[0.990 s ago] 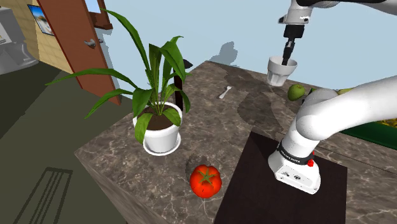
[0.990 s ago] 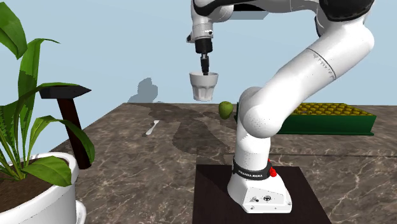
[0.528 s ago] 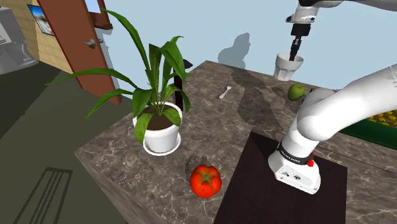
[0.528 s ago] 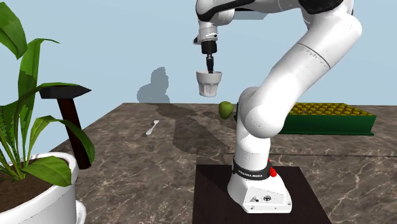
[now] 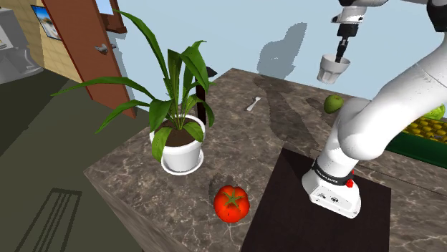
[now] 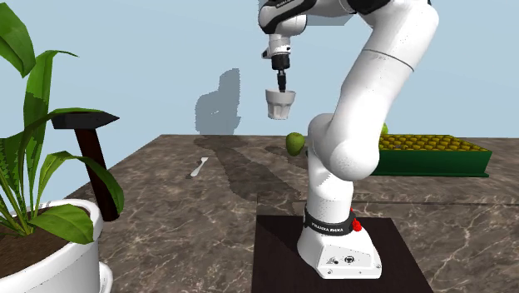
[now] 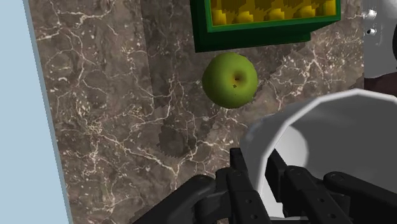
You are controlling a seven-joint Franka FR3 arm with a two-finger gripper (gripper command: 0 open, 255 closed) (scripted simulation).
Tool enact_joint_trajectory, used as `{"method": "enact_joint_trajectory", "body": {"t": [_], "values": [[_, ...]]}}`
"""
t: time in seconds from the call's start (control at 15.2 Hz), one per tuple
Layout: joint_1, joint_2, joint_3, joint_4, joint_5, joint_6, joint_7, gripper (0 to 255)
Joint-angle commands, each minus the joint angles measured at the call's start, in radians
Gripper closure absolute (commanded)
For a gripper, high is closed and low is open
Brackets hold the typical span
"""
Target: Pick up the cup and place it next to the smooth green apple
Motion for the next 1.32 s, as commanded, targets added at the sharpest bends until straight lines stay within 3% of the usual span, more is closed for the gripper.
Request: {"method": "enact_joint_trajectory", "body": {"t": [0.0, 0.07, 0.13, 0.2, 0.26, 0.66, 1.25], "values": [[0.087, 0.082, -0.135, 0.077, 0.041, 0.012, -0.074, 255], [0.156, 0.126, -0.234, 0.117, 0.067, 0.017, -0.115, 255], [0.258, 0.161, -0.363, 0.159, 0.091, 0.019, -0.152, 255], [0.389, 0.160, -0.501, 0.205, 0.087, 0.011, -0.167, 255], [0.469, 0.131, -0.570, 0.240, 0.062, -0.002, -0.160, 255], [0.446, 0.100, -0.551, 0.162, 0.031, 0.069, -0.133, 255], [0.463, 0.072, -0.586, 0.061, -0.003, 0.177, -0.106, 255]]}}
